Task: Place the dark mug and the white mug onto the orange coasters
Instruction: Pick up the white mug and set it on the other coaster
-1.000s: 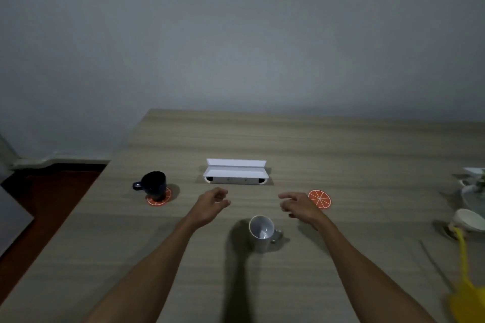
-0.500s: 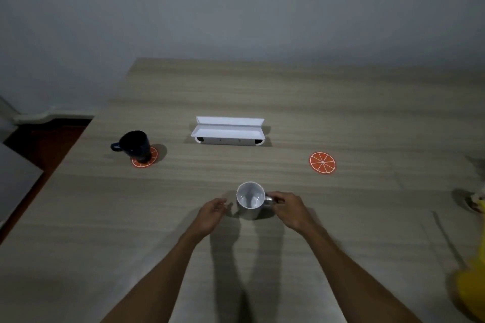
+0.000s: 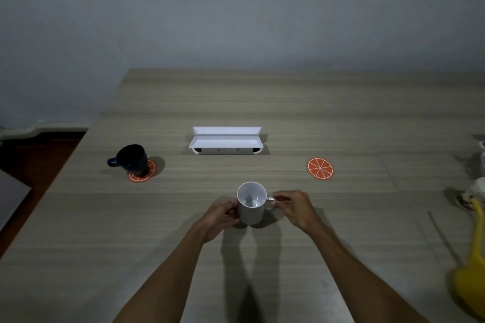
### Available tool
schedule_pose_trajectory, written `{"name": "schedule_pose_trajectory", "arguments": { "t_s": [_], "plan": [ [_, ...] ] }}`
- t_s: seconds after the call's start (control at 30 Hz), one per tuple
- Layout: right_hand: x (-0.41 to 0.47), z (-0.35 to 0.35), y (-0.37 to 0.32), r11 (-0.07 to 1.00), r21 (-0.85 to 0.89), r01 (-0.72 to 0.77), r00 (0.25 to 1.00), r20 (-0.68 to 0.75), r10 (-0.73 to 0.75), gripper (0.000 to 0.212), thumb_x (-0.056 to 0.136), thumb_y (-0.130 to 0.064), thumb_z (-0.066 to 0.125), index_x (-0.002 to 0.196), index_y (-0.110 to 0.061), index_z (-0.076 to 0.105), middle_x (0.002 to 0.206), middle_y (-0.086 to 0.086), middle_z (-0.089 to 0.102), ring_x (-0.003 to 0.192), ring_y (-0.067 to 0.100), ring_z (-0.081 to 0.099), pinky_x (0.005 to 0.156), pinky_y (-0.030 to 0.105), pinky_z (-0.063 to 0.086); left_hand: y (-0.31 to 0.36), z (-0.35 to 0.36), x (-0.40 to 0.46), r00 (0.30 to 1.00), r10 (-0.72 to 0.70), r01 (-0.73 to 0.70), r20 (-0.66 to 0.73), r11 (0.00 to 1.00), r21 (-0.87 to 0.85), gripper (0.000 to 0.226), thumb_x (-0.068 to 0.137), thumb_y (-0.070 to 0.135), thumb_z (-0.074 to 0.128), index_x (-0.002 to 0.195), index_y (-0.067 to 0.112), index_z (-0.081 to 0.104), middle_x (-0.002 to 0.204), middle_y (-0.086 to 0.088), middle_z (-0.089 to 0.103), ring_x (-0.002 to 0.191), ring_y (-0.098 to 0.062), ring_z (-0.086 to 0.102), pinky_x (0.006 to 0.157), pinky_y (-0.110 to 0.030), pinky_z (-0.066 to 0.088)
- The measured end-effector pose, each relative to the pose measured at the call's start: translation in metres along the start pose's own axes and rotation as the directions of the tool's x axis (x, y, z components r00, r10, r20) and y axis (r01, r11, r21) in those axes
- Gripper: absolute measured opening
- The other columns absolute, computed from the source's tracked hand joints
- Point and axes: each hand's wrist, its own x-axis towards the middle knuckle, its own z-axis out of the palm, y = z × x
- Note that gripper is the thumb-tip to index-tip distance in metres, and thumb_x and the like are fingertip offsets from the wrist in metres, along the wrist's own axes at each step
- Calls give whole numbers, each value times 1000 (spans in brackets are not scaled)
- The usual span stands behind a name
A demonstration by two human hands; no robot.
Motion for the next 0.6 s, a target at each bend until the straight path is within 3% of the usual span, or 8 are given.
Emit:
{"name": "schedule_pose_trajectory", "arguments": {
  "t_s": [0.1,0.17,0.23,0.33,0.4,0.5,0.6],
  "plan": [
    [3,-20,-29,1000,-21,17,1000,-24,-17,27,76,-13,78,103,-11,76,98,-4,77,84,-6,69,85,16,54,32,5,-13,998,43,-41,56,999,-31,24,97,20,54,105,1,67,91,-11,69,86,-24,67,83,-32,58],
    [7,-36,-50,999,-29,33,998,-45,-35,29,76,-15,78,104,-10,76,98,-3,76,80,-9,67,78,9,49,57,10,-20,992,90,-87,89,996,-32,22,97,19,55,99,2,69,85,-10,69,83,-24,66,92,-37,55],
    [11,-51,-68,999,-25,40,996,-82,-42,28,76,-17,78,104,-11,76,95,-3,77,78,-9,66,76,12,48,82,18,-25,983,142,-139,118,990,-36,21,97,16,55,94,2,70,86,-12,67,81,-24,64,101,-44,50],
    [17,-70,-86,999,-18,36,985,-167,-39,24,75,-17,79,98,-15,77,87,-9,75,71,-18,63,70,5,44,113,30,-28,970,196,-195,144,981,-23,18,96,13,55,95,1,68,88,-14,64,81,-25,62,103,-47,49],
    [21,-81,-91,999,-23,44,979,-198,-48,26,73,-19,80,99,-14,78,89,-8,76,74,-13,65,70,3,45,128,40,-28,964,212,-218,159,976,19,16,97,13,55,96,3,66,89,-14,62,82,-26,61,99,-45,50],
    [29,-98,-93,999,-17,33,974,-225,-36,24,72,-19,80,96,-16,79,89,-5,78,81,2,70,75,13,49,143,57,-18,963,215,-226,164,973,52,20,98,21,53,97,4,65,88,-13,59,85,-25,58,99,-43,50],
    [39,-118,-84,999,-33,41,967,-250,-48,22,72,-15,79,94,-16,79,89,-4,77,82,0,69,72,3,46,151,79,3,968,213,-220,136,975,41,31,97,29,56,100,-2,63,85,-13,58,85,-25,57,102,-46,49]
  ]
}}
